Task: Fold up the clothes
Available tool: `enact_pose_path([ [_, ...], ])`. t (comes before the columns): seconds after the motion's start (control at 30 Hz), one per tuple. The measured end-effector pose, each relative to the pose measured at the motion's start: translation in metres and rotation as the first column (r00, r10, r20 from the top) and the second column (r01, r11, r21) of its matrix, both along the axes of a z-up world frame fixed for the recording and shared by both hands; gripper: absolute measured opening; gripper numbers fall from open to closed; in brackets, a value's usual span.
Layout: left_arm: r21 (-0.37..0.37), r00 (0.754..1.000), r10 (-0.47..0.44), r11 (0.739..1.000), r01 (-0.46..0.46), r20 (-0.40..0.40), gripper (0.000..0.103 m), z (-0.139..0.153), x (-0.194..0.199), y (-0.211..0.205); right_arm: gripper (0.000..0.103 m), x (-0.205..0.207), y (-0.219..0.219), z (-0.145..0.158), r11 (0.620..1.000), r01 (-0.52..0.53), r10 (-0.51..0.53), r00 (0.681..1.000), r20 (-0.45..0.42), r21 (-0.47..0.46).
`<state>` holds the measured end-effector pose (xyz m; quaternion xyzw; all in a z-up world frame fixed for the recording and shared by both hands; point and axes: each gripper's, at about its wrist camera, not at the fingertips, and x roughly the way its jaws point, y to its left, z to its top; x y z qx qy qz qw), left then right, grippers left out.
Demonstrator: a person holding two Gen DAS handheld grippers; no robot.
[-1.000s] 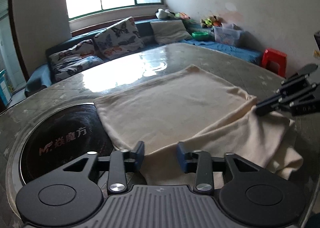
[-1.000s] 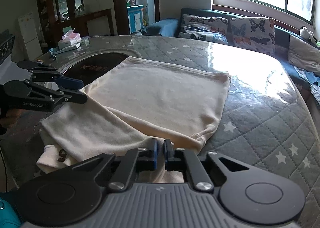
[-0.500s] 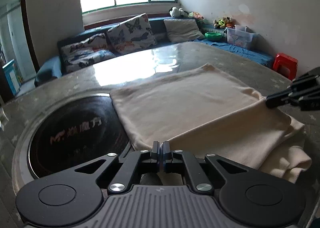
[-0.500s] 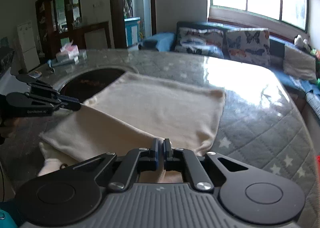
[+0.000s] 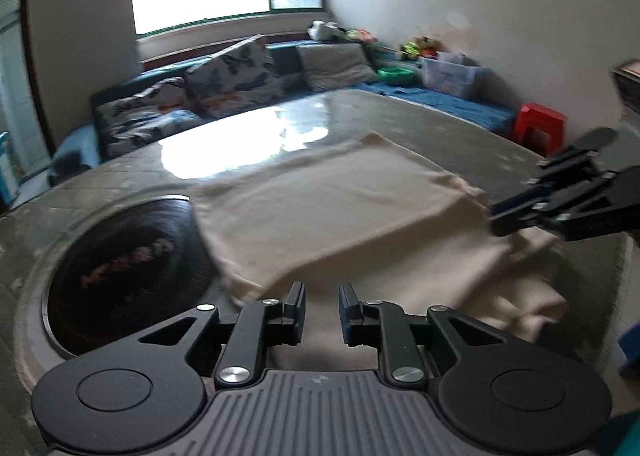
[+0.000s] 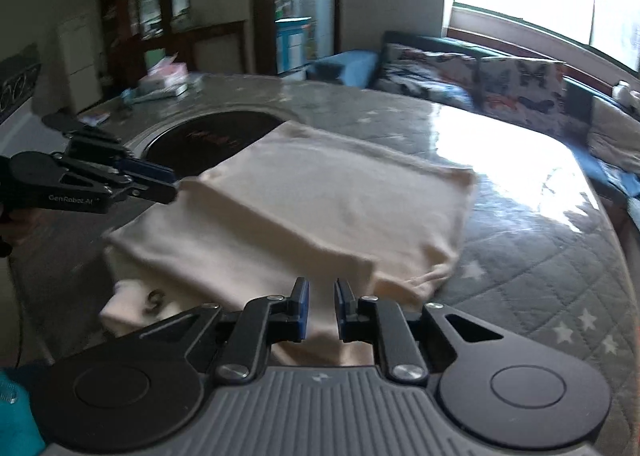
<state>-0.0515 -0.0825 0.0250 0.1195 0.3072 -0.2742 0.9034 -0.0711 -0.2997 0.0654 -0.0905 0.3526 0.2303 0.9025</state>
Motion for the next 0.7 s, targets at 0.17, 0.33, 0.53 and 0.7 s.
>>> enact_pose_path([
  [0.17, 0.046, 0.999, -0.033, 0.998, 0.033, -0.017, 0.020, -0.013, -0.013, -0.008, 0.013, -0.007, 0.012, -0.009, 0.997, -0.066, 0.064, 0.997, -0.037, -0.040],
  [0.33, 0.006, 0.999, -0.048, 0.999, 0.048, 0.016, 0.021, 0.000, -0.013, -0.015, 0.014, -0.006, 0.010, 0.003, 0.998, -0.048, 0.048, 0.999, 0.013, -0.035],
  [0.53, -0.024, 0.995, -0.096, 0.995, 0.096, -0.001, 0.021, -0.006, -0.008, -0.041, 0.014, 0.020, 0.008, 0.002, 1.000, 0.030, -0.030, 0.998, 0.050, -0.003],
  [0.7, -0.007, 0.992, -0.120, 0.993, 0.119, -0.045, 0.021, -0.019, -0.008, -0.043, 0.014, 0.028, 0.005, -0.012, 0.999, 0.044, -0.044, 0.999, 0.005, -0.017],
])
